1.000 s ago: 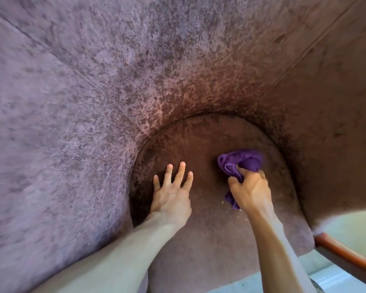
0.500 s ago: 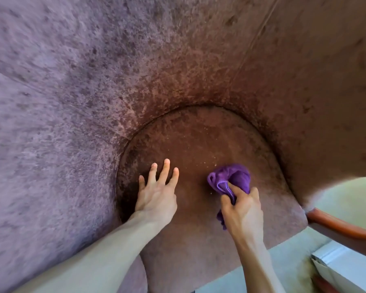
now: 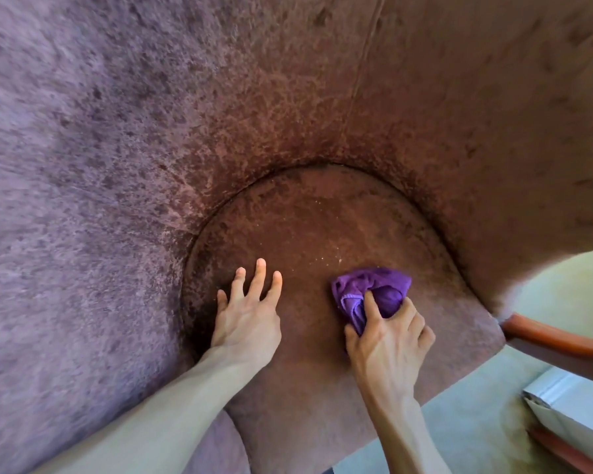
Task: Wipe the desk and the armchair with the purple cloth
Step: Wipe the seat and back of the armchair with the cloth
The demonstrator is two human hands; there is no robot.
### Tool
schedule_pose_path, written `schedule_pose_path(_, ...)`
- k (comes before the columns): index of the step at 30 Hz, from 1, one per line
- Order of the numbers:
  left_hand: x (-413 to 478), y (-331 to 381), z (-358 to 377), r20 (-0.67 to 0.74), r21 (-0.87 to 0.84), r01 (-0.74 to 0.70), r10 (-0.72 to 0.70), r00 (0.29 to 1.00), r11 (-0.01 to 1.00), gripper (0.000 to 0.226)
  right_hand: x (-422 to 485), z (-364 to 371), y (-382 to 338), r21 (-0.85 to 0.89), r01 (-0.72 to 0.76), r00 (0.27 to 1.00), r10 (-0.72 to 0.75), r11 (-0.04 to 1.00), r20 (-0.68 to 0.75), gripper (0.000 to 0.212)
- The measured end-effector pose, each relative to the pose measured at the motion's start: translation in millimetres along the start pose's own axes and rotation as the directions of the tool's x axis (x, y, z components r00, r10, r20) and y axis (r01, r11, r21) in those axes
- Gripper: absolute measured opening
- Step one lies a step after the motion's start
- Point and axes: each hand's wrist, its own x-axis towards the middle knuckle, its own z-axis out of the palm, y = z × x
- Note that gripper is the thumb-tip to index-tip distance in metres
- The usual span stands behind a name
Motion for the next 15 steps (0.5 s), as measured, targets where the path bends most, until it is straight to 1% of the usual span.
schedule_pose_path(2,0,1,0,-0.005,0.005,0.002,-0.002,1.0,1.0,0.067,0,0,4,0.119,-0.015,1.0,0.018,0.993,-0.022,0.055)
schedule_pose_path(3,0,1,1,-0.007,0.005,0.003,-0.003,1.0,1.0,0.067,1,-1,6,0.21,-0.019,1.0,0.023,0.978,-0.016,0.053)
schedule_pose_path(6,0,0,3,-0.016,-0.004,0.003,-0.003,1.0,1.0,0.068,9,-4,4,0.496,-0.087,0.996,0.08,0.864,0.037,0.055)
schedule_pose_path(8,0,0,4,-0.021,-0.002,0.003,-0.003,1.0,1.0,0.068,19,-6,-3,0.599,-0.182,0.983,0.162,0.78,0.088,0.057)
schedule_pose_path(9,0,1,4,-0.02,-0.001,0.005,-0.005,1.0,1.0,0.069,23,-6,-9,0.609,-0.21,0.978,0.172,0.765,0.121,0.059)
schedule_pose_path(11,0,1,5,-0.022,-0.002,0.007,-0.007,1.0,1.0,0.069,27,-8,-17,0.583,-0.2,0.978,0.128,0.788,0.163,0.059)
schedule_pose_path(13,0,0,5,-0.026,0.0,0.006,-0.006,1.0,1.0,0.07,25,-13,-18,0.589,-0.178,0.983,0.115,0.788,0.143,0.056)
schedule_pose_path(15,1,0,3,-0.018,-0.007,0.001,-0.001,1.0,1.0,0.069,22,-16,-13,0.612,-0.183,0.982,0.167,0.769,0.084,0.056)
